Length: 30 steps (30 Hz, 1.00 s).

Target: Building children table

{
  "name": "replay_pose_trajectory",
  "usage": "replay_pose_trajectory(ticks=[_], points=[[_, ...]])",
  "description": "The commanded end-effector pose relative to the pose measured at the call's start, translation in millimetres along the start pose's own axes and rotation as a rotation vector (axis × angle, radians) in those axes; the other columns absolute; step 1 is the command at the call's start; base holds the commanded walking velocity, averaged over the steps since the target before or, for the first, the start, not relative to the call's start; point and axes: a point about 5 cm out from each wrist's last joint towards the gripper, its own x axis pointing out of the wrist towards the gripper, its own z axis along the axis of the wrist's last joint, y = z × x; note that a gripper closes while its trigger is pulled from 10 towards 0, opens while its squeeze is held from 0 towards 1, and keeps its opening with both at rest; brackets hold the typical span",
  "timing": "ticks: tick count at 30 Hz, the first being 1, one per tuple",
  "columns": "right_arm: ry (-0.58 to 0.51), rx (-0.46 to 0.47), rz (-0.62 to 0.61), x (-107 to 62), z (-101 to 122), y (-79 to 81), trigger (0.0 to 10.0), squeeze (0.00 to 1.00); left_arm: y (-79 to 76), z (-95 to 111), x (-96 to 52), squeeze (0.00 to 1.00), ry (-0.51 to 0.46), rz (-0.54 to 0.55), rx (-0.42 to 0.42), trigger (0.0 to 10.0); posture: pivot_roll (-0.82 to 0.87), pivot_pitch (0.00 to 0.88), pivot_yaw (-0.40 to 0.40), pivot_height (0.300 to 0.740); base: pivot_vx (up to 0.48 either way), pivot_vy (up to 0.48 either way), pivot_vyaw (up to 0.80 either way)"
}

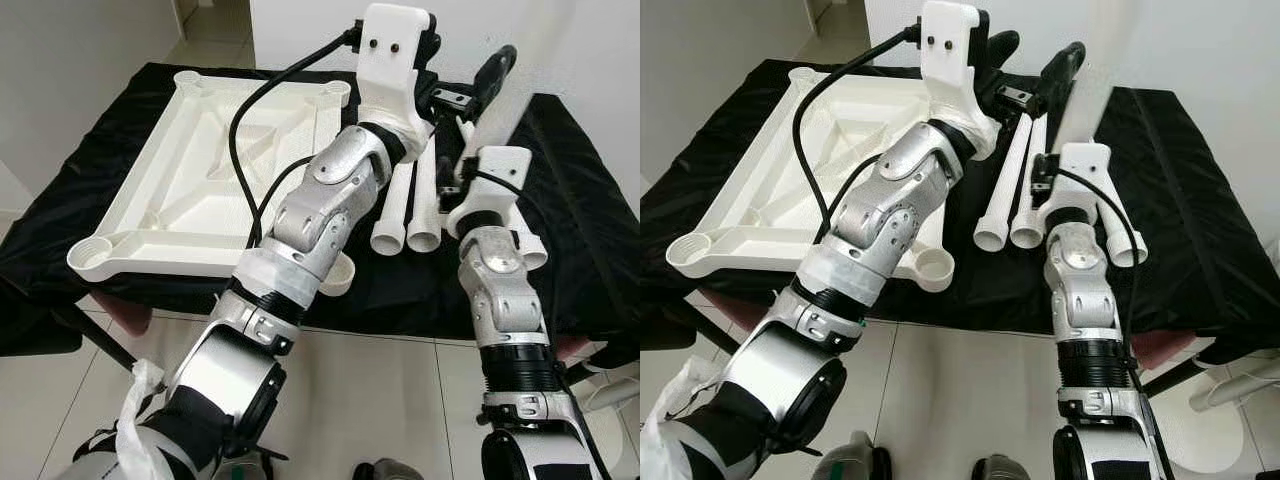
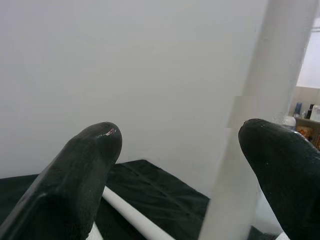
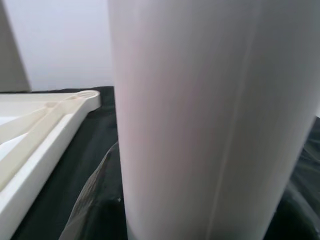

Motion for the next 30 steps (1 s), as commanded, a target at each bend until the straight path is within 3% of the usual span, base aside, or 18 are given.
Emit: replay_pose_trajectory(ticks=[1, 3, 6, 10, 15, 16, 18, 20, 21, 23, 29, 30], points=[[-0.016, 0.018, -0.010, 0.5, 2.6, -0.4, 10.0, 0.00, -4.1, -1.5, -3.2, 0.00, 0.000, -0.155, 0.004, 10.0, 0.01, 0.000, 0.004, 0.740, 0.000, 0.000, 0.00], [-0.013, 0.005, -0.006, -5.0, -0.7, -3.0, 10.0, 0.00, 11.1, -9.5, -13.7, 0.00, 0.036, -0.119, 0.051, 10.0, 0.01, 0.000, 0.006, 0.740, 0.000, 0.000, 0.00], [-0.013, 0.001, -0.005, -7.0, -1.7, -3.7, 10.0, 0.00, 16.4, -12.7, -17.8, 0.00, 0.051, -0.103, 0.067, 10.0, 0.01, 0.000, 0.006, 0.740, 0.000, 0.000, 0.00], [-0.030, -0.007, 0.004, -15.4, -2.9, -5.3, 10.0, 0.00, 39.7, -29.5, -37.1, 0.00, 0.140, -0.017, 0.139, 10.0, 0.00, 0.000, 0.007, 0.740, 0.000, 0.000, 0.00], [-0.037, -0.011, 0.002, -18.1, -2.7, -6.8, 10.0, 0.00, 52.0, -39.9, -51.2, 0.00, 0.199, 0.005, 0.206, 10.0, 0.00, 0.000, 0.005, 0.740, 0.000, 0.000, 0.00], [-0.039, -0.018, 0.001, -20.0, -2.3, -9.8, 10.0, 0.00, 61.9, -49.7, -68.2, 0.00, 0.261, -0.001, 0.231, 10.0, 0.00, 0.000, 0.005, 0.740, 0.000, 0.000, 0.00], [-0.040, -0.019, 0.001, -20.5, -2.2, -10.6, 10.0, 0.00, 63.8, -51.7, -72.0, 0.00, 0.273, -0.004, 0.235, 10.0, 0.00, 0.000, 0.005, 0.740, 0.000, 0.000, 0.00], [-0.041, -0.032, -0.001, -22.0, -2.3, -14.6, 10.0, 0.00, 70.4, -58.3, -89.0, 0.00, 0.324, -0.033, 0.235, 10.0, 0.00, 0.000, 0.000, 0.740, 0.000, 0.000, 0.00], [-0.041, -0.032, -0.001, -22.0, -2.3, -14.6, 10.0, 0.00, 70.4, -58.3, -89.0, 0.00, 0.324, -0.033, 0.235, 10.0, 0.00, 0.000, 0.000, 0.740, 0.000, 0.000, 0.00], [-0.042, -0.040, 0.000, -23.6, -2.2, -17.5, 10.0, 0.00, 68.4, -62.8, -104.8, 0.00, 0.356, -0.112, 0.230, 10.0, 0.01, 0.000, -0.010, 0.740, 0.000, 0.000, 0.00], [-0.041, -0.048, 0.004, -24.8, -2.2, -19.3, 10.0, 0.00, 65.2, -66.0, -119.2, 0.00, 0.372, -0.182, 0.278, 10.0, 0.01, 0.000, -0.013, 0.740, 0.000, 0.000, 0.00], [-0.039, -0.056, 0.007, -25.1, -2.2, -20.4, 10.0, 0.00, 67.4, -65.5, -128.5, 0.00, 0.391, -0.221, 0.268, 10.0, 0.01, 0.000, -0.017, 0.740, 0.000, 0.000, 0.00]])
